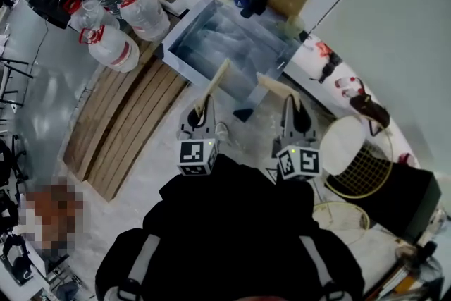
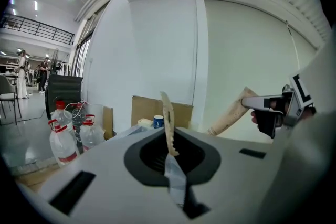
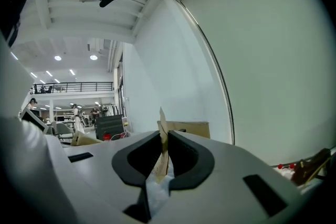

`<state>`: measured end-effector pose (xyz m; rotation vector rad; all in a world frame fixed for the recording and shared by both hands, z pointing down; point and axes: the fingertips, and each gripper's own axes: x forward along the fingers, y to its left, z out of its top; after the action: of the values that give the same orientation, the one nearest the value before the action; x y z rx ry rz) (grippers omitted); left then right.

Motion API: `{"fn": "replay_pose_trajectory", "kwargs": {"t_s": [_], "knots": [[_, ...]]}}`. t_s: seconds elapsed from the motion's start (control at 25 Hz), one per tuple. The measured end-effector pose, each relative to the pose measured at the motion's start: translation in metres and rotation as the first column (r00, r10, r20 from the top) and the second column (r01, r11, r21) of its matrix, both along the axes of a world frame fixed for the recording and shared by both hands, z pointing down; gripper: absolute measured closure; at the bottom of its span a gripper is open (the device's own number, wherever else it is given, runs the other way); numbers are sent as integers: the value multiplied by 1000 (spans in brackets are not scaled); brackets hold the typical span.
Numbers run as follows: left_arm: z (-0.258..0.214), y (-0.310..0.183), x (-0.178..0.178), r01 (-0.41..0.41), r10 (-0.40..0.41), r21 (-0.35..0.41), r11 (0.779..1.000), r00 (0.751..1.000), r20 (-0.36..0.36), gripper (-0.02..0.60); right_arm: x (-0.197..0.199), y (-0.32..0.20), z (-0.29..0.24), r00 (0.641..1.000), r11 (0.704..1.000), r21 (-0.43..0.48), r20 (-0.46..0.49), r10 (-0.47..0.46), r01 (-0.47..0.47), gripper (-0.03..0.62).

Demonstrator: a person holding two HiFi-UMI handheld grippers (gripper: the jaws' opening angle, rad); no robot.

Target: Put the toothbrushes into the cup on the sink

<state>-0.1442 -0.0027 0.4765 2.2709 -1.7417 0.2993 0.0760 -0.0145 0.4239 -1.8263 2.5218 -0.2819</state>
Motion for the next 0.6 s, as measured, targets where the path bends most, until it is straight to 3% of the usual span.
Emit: {"fn": "replay_pose_trajectory", "kwargs": {"t_s": [0.24,0.6], "knots": [[-1,-67,-35,-46,46,0,999,999,3,579,-35,-56,-3,999,999,-12,-15,39,-39,556],[-6,-114,-43,-95,95,13,995,995,-14,578,-50,-92,-5,995,996,-28,-52,87,-89,556]]}}
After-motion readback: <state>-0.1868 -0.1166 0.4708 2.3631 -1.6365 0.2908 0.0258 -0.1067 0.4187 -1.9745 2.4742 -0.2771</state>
